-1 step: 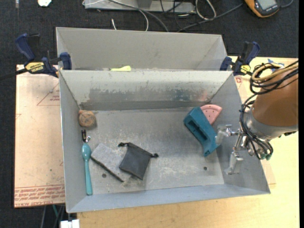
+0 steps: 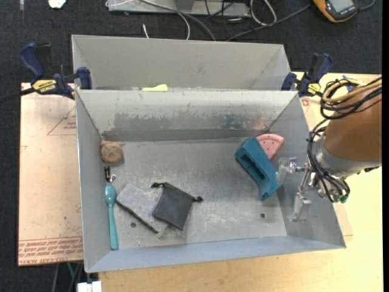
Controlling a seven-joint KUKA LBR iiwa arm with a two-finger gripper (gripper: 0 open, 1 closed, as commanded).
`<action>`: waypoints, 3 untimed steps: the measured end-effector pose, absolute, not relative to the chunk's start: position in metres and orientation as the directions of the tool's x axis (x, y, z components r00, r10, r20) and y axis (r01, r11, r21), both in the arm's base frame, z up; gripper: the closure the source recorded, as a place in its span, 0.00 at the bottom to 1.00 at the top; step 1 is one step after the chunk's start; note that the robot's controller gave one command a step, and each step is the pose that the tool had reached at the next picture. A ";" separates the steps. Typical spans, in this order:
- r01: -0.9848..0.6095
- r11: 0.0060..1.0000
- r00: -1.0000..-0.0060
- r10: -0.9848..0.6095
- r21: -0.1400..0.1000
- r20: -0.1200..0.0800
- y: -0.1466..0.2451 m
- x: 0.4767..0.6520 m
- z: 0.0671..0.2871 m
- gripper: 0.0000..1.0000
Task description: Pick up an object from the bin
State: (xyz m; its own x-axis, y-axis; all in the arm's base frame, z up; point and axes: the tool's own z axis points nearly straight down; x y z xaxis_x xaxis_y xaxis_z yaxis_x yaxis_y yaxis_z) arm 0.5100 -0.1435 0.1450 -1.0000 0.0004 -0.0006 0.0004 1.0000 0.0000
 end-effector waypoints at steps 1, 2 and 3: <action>0.027 1.000 -1.000 0.027 0.001 -0.005 -0.099 0.514 0.086 0.00; 0.062 0.998 -0.998 0.062 -0.001 -0.006 -0.061 0.500 0.068 0.00; 0.174 0.985 -0.985 0.174 0.003 -0.003 -0.021 0.506 0.071 0.00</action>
Offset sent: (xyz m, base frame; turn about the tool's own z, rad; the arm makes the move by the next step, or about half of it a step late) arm -0.0111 0.0837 -0.0750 0.0630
